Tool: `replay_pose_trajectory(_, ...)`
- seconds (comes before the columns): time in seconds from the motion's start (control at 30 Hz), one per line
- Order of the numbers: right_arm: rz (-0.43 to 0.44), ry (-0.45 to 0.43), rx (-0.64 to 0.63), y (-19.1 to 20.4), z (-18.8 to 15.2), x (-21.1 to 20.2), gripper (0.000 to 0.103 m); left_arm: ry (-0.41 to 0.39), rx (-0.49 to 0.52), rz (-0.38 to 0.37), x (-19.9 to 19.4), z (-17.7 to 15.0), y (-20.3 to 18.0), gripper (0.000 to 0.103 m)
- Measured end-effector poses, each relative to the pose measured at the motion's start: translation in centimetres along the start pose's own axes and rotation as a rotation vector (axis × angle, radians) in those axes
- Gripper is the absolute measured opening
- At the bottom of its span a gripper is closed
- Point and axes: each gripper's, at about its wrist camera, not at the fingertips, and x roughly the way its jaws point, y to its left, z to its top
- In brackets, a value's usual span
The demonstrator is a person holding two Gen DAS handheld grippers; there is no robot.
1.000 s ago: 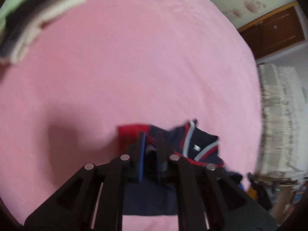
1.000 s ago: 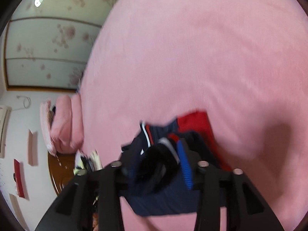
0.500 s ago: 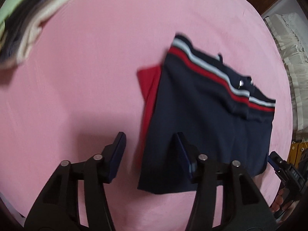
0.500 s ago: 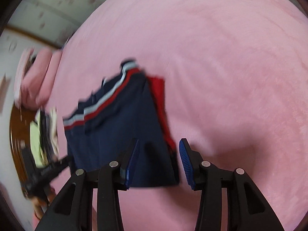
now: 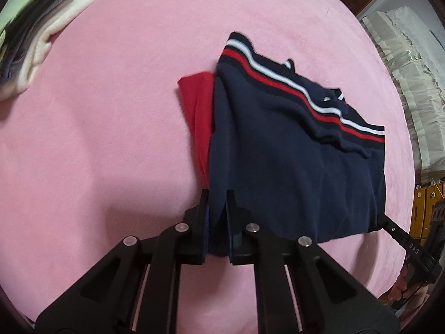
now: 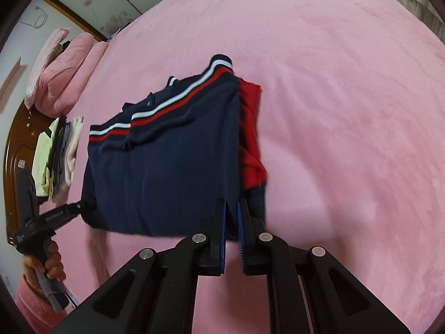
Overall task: Fold large clothes
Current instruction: 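Lay the hem over the folded sleeves near the collar with both grippers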
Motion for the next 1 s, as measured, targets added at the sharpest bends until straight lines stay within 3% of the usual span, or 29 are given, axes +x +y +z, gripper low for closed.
replay_pose_trajectory(0.17,-0.061,-0.064,-0.003,-0.7,-1.3,-1.9,0.008,0.015,-0.044,0.012,0.3,-0.3,1.1,0.01)
replay_pose_trajectory(0.2,-0.054,-0.098,-0.005,-0.8,-1.4,-2.7,0.008,-0.006,-0.057,0.023,-0.3,-0.3,1.1,0.011)
replay_pose_trajectory(0.27,-0.049,-0.178,-0.018,-0.5,-1.2,-4.2,0.008,-0.08,-0.052,0.078,-1.8,-0.7,0.7,0.024)
replay_pose_trajectory(0.33,-0.031,-0.236,-0.08,0.9,-1.1,-4.9,0.008,-0.174,-0.01,0.126,-3.8,-1.3,-0.7,0.027)
replay_pose_trajectory(0.4,0.047,-0.212,-0.149,2.7,-0.5,-4.1,0.008,-0.203,0.027,0.05,-4.8,-0.9,-2.0,0.027)
replay_pose_trajectory(0.43,0.079,-0.182,-0.159,3.3,-0.3,-3.4,0.008,-0.185,0.052,-0.046,-4.8,-0.5,-2.6,0.027)
replay_pose_trajectory(0.5,0.192,-0.099,-0.159,5.0,0.2,-0.7,0.008,-0.123,0.076,-0.131,-3.4,0.5,-4.7,0.027)
replay_pose_trajectory(0.6,0.348,-0.051,-0.113,6.7,0.8,3.0,0.008,-0.073,0.105,-0.15,-0.3,2.2,-7.4,0.027)
replay_pose_trajectory(0.7,0.382,-0.03,-0.048,7.6,2.3,6.3,0.008,-0.027,0.111,-0.186,3.2,4.3,-9.2,0.026)
replay_pose_trajectory(0.8,0.4,-0.034,-0.026,7.9,4.2,8.3,0.008,-0.046,0.092,-0.205,4.7,5.4,-9.9,0.024)
replay_pose_trajectory(0.9,0.37,-0.062,-0.07,8.2,6.1,8.9,0.007,-0.104,0.067,-0.189,6.0,7.3,-10.3,0.024)
replay_pose_trajectory(1.0,0.258,-0.103,-0.107,6.9,7.8,9.1,0.005,-0.085,0.001,-0.198,7.3,8.5,-8.8,0.018)
